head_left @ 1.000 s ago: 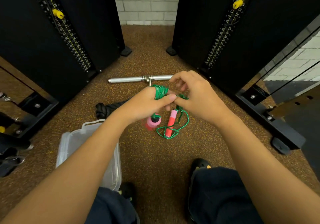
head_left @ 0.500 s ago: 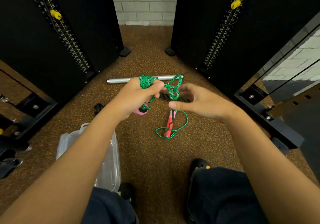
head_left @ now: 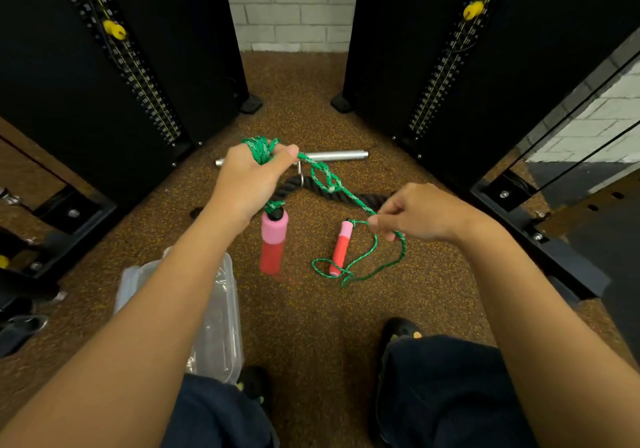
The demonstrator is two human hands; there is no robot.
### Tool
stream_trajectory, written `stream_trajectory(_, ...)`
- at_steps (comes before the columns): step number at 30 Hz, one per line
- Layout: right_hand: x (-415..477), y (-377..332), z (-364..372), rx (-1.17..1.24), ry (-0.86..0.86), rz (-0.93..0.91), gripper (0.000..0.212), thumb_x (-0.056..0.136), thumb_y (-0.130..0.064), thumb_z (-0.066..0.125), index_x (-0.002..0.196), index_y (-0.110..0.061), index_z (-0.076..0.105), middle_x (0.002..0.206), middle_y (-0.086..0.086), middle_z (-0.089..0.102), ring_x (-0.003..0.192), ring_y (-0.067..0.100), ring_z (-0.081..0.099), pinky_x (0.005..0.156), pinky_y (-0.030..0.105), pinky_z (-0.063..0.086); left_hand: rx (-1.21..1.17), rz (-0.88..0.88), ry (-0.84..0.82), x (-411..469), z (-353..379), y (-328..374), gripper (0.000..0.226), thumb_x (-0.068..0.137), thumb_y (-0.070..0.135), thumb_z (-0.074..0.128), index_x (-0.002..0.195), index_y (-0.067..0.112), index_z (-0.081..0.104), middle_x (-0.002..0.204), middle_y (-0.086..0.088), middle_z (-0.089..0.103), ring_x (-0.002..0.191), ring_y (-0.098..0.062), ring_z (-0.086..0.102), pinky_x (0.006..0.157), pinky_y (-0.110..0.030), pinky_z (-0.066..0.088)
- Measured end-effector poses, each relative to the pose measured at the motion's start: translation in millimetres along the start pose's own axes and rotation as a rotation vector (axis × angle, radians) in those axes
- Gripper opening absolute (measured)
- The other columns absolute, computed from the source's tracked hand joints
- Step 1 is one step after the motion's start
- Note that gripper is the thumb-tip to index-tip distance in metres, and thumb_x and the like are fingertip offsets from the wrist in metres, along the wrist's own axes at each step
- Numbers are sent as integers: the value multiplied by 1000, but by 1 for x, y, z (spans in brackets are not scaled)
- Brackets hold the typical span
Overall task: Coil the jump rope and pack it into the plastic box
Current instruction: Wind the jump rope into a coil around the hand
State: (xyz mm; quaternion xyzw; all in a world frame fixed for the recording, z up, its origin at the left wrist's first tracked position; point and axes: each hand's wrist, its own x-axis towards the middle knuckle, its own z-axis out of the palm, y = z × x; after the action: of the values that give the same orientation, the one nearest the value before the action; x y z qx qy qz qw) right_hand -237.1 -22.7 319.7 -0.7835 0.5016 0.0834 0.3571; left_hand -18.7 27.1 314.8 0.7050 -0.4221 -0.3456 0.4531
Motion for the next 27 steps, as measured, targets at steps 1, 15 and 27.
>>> stream_trajectory(1, 0, 1, 0, -22, 0, 16, 35, 87, -41, 57, 60, -21, 65, 64, -1, 61, 65, 16, 49, 55, 25, 37, 26, 4, -15, -1, 1, 0, 29, 87, 37, 59, 84, 9, 64, 56, 4, 33, 42, -3, 32, 50, -24, 29)
stream_trajectory(15, 7, -24, 12, 652, 161, -213, 5, 86, -21, 62, 89, -18, 65, 91, 7, 68, 86, 12, 62, 78, 21, 47, 12, 54, -231, -9, 12, 3, 30, 90, 37, 53, 83, 12, 69, 62, -1, 43, 55, -12, 36, 61, -32, 31)
stream_trajectory(27, 15, -22, 12, 1009, 111, -60, 12, 79, -8, 68, 73, -12, 58, 70, 5, 63, 66, 13, 64, 63, 20, 56, 13, 68, -184, -11, 10, 4, 13, 86, 22, 61, 74, 20, 58, 80, -6, 55, 74, -18, 52, 73, -30, 41)
